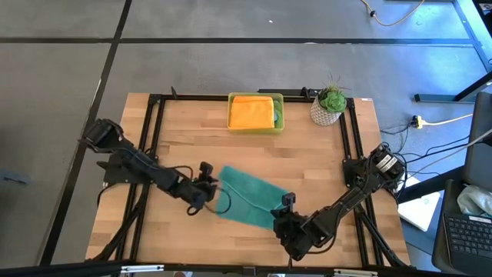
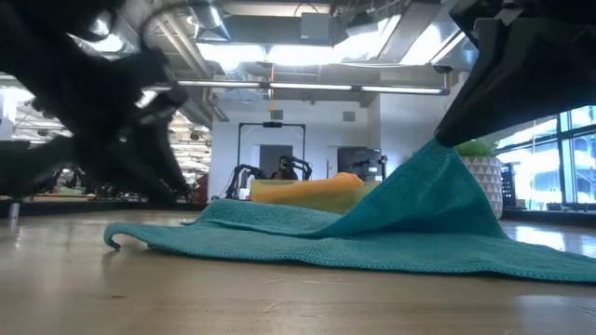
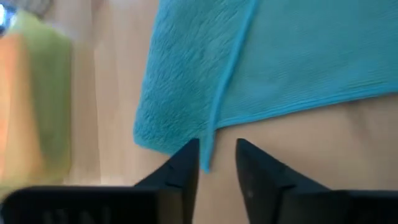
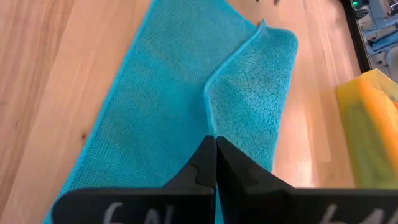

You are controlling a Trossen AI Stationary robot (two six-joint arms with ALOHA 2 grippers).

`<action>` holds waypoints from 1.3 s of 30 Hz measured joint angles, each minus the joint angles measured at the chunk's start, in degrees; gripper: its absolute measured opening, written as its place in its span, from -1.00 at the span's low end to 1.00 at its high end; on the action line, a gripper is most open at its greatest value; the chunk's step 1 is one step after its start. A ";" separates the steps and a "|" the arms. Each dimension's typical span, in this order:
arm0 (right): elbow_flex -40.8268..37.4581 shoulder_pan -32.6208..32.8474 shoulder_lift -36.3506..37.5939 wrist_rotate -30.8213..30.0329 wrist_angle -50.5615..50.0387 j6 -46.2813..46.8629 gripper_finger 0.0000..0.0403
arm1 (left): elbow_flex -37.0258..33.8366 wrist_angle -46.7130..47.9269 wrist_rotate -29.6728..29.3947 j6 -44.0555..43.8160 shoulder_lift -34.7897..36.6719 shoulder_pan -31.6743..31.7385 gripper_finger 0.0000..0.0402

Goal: Fold microfiber towels
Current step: Fold the blue cloth

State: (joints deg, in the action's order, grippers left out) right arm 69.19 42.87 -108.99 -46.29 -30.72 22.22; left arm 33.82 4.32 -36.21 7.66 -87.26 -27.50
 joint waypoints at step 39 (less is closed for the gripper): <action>0.02 -0.02 0.00 -0.27 -0.23 -0.37 -0.99 | 2.07 -2.12 8.77 0.40 -6.56 9.96 -0.99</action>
State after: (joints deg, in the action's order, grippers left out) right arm 69.21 42.85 -108.99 -46.56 -30.95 21.85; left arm 35.90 2.19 -27.44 8.06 -93.82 -17.54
